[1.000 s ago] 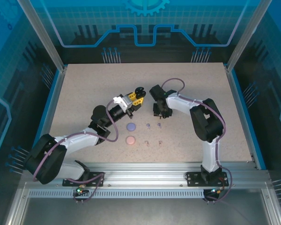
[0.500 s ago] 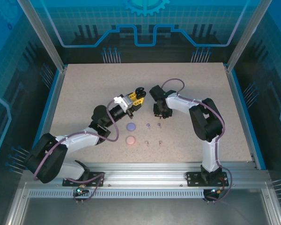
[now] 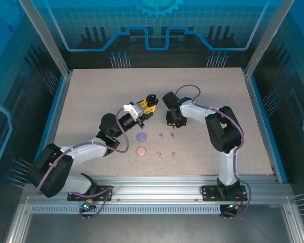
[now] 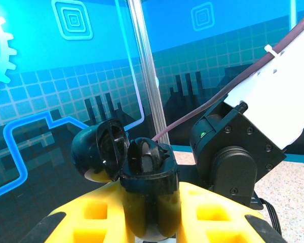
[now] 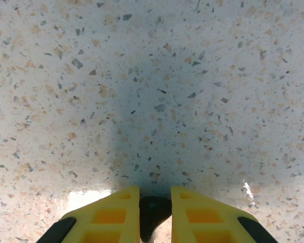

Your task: Insert the wireless bluetooth earbuds into the charging case

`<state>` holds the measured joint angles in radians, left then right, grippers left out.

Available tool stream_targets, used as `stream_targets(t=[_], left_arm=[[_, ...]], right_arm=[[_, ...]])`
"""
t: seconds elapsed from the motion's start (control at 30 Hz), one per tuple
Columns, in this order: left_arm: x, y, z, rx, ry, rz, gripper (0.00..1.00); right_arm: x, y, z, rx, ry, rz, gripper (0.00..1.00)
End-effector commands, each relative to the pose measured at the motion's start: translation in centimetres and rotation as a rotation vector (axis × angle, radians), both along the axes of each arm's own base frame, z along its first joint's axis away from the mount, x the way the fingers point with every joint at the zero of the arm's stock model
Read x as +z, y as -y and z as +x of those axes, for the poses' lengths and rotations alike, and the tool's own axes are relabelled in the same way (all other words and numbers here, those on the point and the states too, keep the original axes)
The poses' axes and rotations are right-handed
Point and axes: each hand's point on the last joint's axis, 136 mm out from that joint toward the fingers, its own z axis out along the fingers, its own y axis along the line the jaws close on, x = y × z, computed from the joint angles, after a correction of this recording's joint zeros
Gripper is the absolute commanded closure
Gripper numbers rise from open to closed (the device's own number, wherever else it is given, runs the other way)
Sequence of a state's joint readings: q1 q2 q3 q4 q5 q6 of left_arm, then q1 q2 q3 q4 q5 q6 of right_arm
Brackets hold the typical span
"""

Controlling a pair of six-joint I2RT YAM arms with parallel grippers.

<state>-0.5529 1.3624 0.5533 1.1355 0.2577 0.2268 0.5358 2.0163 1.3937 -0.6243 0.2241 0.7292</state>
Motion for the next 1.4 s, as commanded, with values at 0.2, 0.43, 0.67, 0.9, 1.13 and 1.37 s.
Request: stream_targets(t=[0.2, 0.43, 0.67, 0.9, 1.13, 1.37], left_arm=[[1.1, 0.0, -0.3, -0.003, 0.027, -0.039, 1.0], [1.7, 0.0, -0.4, -0.014, 0.027, -0.053, 1.0], [1.8, 0.1, -0.6, -0.026, 0.02, -0.061, 1.0], [2.0, 0.2, -0.7, -0.04, 0.01, -0.076, 1.0], [2.4, 0.2, -0.8, -0.049, 0.01, -0.088, 1.0], [2.6, 0.3, -0.9, -0.054, 0.011, -0.09, 1.0]], right_arm=[[9.5, 0.2, 0.9, 0.016, 0.236, 0.131, 0.83], [20.1, -0.6, 0.5, 0.092, 0.5, 0.291, 0.83], [29.5, -2.0, -1.7, 0.223, 0.74, 0.42, 0.83], [34.3, -5.4, -4.8, 0.403, 0.893, 0.519, 0.83], [35.8, -8.3, -7.1, 0.548, 0.966, 0.58, 0.82], [35.3, -9.7, -7.6, 0.601, 0.968, 0.593, 0.82]])
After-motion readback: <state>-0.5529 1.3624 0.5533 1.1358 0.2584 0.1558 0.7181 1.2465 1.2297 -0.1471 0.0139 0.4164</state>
